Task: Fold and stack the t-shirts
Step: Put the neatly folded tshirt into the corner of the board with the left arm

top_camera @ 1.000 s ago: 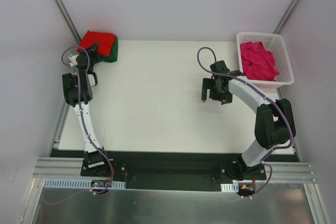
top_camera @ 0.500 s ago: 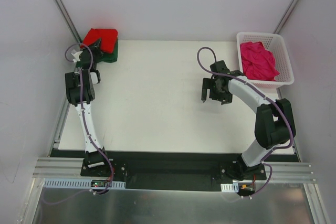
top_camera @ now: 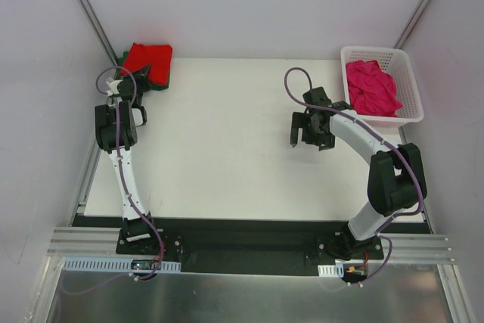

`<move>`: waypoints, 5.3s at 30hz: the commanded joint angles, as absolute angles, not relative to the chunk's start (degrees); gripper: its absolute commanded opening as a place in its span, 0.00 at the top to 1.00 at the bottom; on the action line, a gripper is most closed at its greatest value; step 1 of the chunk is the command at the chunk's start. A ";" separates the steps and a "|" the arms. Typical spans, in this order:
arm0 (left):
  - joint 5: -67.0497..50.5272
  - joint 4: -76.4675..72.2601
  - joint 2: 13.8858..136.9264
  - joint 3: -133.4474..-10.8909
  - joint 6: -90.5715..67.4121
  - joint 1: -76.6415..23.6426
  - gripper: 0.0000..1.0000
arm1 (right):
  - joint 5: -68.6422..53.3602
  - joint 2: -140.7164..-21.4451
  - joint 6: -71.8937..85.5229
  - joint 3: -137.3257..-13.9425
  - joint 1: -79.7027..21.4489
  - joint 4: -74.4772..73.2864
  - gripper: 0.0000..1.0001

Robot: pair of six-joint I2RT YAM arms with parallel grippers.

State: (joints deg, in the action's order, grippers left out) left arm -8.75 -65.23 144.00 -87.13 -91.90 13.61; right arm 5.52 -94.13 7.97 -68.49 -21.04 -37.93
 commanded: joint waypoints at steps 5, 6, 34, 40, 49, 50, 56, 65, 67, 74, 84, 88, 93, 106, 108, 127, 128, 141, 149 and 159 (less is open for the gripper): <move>-8.52 -67.06 137.81 -87.10 -87.71 14.50 0.62 | 5.80 -91.32 8.44 -68.29 -21.18 -37.97 0.04; -8.61 -66.71 137.81 -87.10 -87.63 14.59 0.49 | 5.80 -91.32 8.44 -68.29 -21.18 -37.88 0.04; -10.72 -65.66 119.01 -64.70 -81.56 17.58 0.01 | 4.39 -84.11 9.40 -64.25 -21.27 -36.12 0.04; -10.02 -66.97 113.91 -55.03 -81.12 17.84 0.01 | 4.31 -81.30 9.40 -63.81 -21.18 -35.86 0.04; -13.61 -66.81 103.02 -42.37 -77.70 19.25 0.01 | 3.08 -78.14 9.93 -61.61 -21.18 -34.19 0.04; -16.32 -65.40 101.70 -41.93 -75.69 19.16 0.01 | 2.99 -77.96 10.02 -61.35 -21.36 -33.93 0.04; -23.19 -49.27 88.10 -41.83 -59.20 17.76 0.01 | 2.37 -76.91 9.67 -59.07 -21.27 -32.61 0.04; -29.70 -44.30 88.05 -49.82 -52.55 16.96 1.00 | 0.44 -76.99 10.20 -56.52 -21.27 -30.06 0.04; -31.02 -46.75 90.69 -51.76 -53.78 16.88 1.00 | 0.44 -77.08 10.20 -56.34 -21.36 -29.97 0.04; -34.46 -54.93 109.74 -68.25 -62.22 16.44 1.00 | 0.79 -79.80 9.84 -56.78 -21.27 -30.06 0.04; -32.26 -49.84 134.28 -100.52 -67.76 15.65 1.00 | 1.14 -84.19 10.63 -58.80 -21.36 -30.59 0.04; -29.71 -45.36 141.49 -110.99 -68.12 14.59 1.00 | 2.02 -84.46 10.81 -58.97 -21.62 -31.29 0.04; -26.72 -39.91 147.83 -117.86 -67.85 13.71 1.00 | 3.16 -84.29 10.81 -59.41 -21.71 -32.52 0.04; -22.15 -33.57 147.30 -111.54 -65.38 14.32 1.00 | 3.78 -82.27 10.72 -59.86 -21.80 -34.01 0.04; -23.46 -35.68 147.22 -110.92 -66.09 14.50 1.00 | 3.95 -81.57 10.72 -59.59 -21.88 -34.28 0.04; -27.42 -11.96 110.62 -108.67 -41.16 11.61 1.00 | 4.39 -72.08 9.49 -53.18 -22.15 -31.82 0.04; -27.33 -10.21 107.87 -106.37 -40.09 11.43 1.00 | 4.39 -71.03 9.32 -53.00 -22.15 -31.56 0.04; -13.37 7.29 63.24 -67.70 -23.57 -2.09 0.79 | 5.45 -62.32 5.10 -49.31 -23.91 -28.04 0.04; -9.40 11.42 48.79 -49.93 -22.77 -3.34 0.01 | 10.80 -58.89 4.13 -47.64 -26.63 -29.79 0.04; -10.09 14.85 47.72 -43.23 -22.24 -3.51 0.01 | 19.24 -55.82 7.03 -43.86 -30.23 -31.28 0.04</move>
